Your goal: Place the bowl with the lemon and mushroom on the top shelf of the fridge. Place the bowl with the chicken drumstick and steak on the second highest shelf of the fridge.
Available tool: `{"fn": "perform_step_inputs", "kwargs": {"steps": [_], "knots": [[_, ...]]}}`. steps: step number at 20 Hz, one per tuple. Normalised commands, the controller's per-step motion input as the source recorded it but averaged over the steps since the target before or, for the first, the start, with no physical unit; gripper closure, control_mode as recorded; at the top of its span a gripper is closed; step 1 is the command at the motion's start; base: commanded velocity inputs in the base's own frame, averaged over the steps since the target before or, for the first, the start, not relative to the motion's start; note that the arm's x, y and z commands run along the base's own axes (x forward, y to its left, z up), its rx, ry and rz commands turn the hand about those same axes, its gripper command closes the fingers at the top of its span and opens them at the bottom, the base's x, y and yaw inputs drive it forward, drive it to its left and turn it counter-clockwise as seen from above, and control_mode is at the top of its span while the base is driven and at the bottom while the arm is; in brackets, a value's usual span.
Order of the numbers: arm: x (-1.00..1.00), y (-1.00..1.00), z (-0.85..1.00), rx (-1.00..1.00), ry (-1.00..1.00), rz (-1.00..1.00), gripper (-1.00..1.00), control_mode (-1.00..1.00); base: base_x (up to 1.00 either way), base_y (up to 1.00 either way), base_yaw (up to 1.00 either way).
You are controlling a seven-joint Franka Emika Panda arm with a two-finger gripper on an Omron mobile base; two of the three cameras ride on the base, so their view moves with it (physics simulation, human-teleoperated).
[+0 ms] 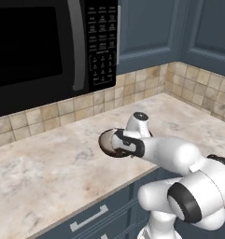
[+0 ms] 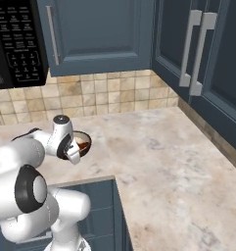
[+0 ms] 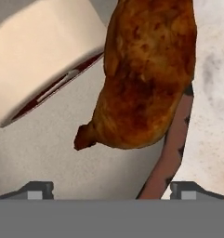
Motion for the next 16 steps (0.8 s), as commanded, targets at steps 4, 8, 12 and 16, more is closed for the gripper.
{"fn": "perform_step_inputs", "kwargs": {"steps": [4,8,12,16], "knots": [[0.00,0.06,-0.18,0.00,0.00,0.00,-1.00,-1.00,0.00,0.00,0.00],[0.03,0.17,-0.15,0.00,0.00,0.00,1.00,-1.00,0.00,0.00,0.00],[0.03,0.09,-0.05,0.00,0.00,0.00,1.00,-1.00,0.00,0.00,0.00],[0.00,0.00,0.00,0.00,0.00,0.00,1.00,-1.00,0.00,0.00,0.00]]}}
